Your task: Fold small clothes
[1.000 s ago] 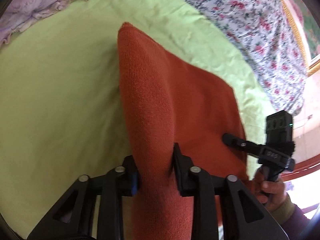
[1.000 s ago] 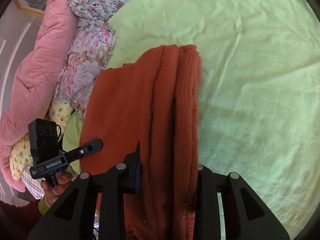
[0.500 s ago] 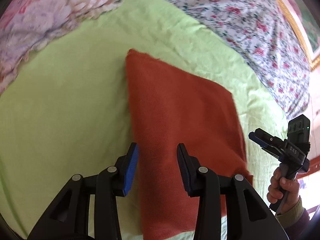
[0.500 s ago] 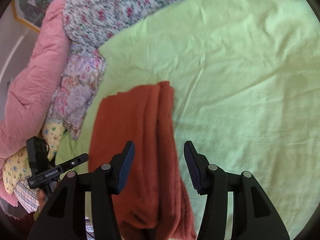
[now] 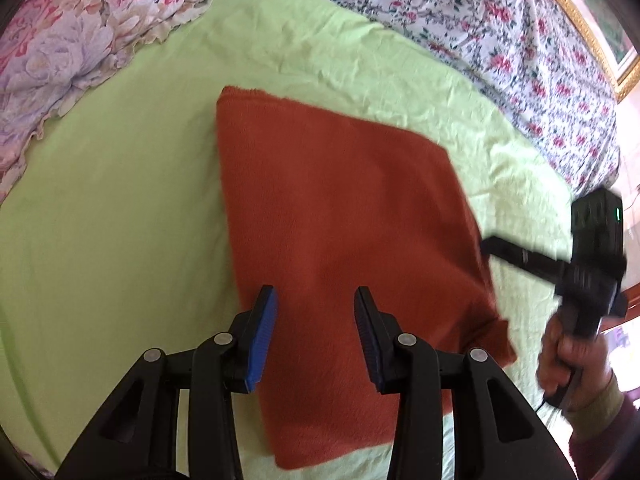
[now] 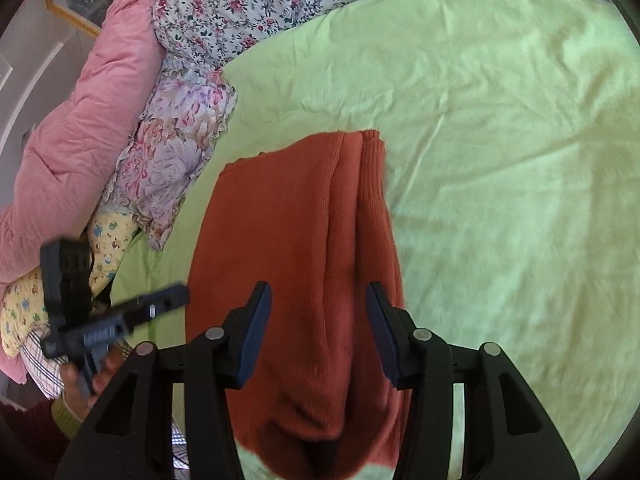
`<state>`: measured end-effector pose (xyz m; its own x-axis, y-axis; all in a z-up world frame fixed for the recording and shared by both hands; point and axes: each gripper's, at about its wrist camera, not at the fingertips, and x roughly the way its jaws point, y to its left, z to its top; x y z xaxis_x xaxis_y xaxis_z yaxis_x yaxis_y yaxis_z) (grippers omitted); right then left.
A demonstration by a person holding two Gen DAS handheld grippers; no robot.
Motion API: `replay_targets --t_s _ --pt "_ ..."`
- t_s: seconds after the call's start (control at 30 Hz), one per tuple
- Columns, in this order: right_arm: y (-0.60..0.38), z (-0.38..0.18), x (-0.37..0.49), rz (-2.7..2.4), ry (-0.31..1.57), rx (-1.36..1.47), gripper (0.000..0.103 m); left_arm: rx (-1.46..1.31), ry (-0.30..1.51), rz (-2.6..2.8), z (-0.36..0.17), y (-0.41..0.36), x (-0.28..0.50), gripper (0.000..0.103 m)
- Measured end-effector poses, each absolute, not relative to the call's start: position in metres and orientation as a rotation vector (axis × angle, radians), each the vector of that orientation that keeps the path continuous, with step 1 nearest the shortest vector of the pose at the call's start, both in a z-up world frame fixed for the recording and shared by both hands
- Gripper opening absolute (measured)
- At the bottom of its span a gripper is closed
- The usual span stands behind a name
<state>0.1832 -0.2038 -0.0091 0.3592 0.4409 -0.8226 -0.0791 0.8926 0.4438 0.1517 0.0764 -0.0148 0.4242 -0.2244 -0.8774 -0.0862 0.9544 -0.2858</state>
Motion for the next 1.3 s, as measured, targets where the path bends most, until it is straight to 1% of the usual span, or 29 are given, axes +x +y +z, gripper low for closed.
replay_targets --t_s 0.03,0.07,0.13,0.17,0.2,0.3,0.33,0.4,0.47,0.53,0.63,0.9,1.0,1.23,1.27,1.3 --pt "-0.204 -0.012 0.189 0.346 1.163 0.362 0.047 -0.300 1.141 -0.079 -0.018 0.076 0.149 0.043" --pt "-0.204 -0.014 0.193 0.349 1.167 0.364 0.043 -0.299 1.150 -0.067 -0.022 0.077 0.145 0.044" --pt "-0.202 -0.021 0.203 0.355 1.190 0.362 0.025 -0.313 1.169 -0.057 -0.029 0.079 0.141 0.045" --pt "-0.201 -0.024 0.206 0.345 1.202 0.356 0.012 -0.321 1.182 -0.048 -0.034 0.079 0.139 0.045" --pt "-0.203 -0.024 0.208 0.340 1.211 0.357 0.011 -0.327 1.186 -0.044 -0.036 0.080 0.137 0.045" --pt "-0.211 0.002 0.211 0.387 1.141 0.423 0.010 -0.348 1.179 -0.060 -0.036 0.081 0.133 0.046" --pt "-0.213 0.016 0.211 0.413 1.102 0.440 0.010 -0.356 1.179 -0.070 -0.037 0.079 0.133 0.048" --pt "-0.214 0.026 0.214 0.413 1.095 0.407 0.010 -0.368 1.190 -0.084 -0.039 0.077 0.134 0.049" --pt "-0.216 0.014 0.217 0.382 1.136 0.369 0.010 -0.355 1.198 -0.084 -0.043 0.073 0.134 0.049" --pt "-0.222 -0.013 0.218 0.325 1.207 0.352 0.010 -0.342 1.202 -0.083 -0.047 0.070 0.132 0.050" --pt "-0.227 -0.035 0.217 0.302 1.232 0.339 0.010 -0.354 1.217 -0.089 -0.056 0.071 0.131 0.053" --pt "-0.225 -0.042 0.220 0.243 1.211 0.311 0.010 -0.366 1.225 -0.094 -0.060 0.067 0.129 0.054" --pt "-0.226 -0.029 0.211 0.242 1.197 0.317 0.013 -0.384 1.225 -0.086 -0.058 0.070 0.126 0.054" --pt "-0.218 0.019 0.158 0.278 1.141 0.292 0.014 -0.380 1.215 -0.083 -0.044 0.077 0.109 0.054" --pt "-0.216 0.020 0.149 0.283 1.147 0.285 0.018 -0.378 1.217 -0.083 -0.042 0.077 0.105 0.054" --pt "-0.215 0.019 0.141 0.278 1.157 0.275 0.028 -0.379 1.219 -0.085 -0.041 0.077 0.102 0.054"
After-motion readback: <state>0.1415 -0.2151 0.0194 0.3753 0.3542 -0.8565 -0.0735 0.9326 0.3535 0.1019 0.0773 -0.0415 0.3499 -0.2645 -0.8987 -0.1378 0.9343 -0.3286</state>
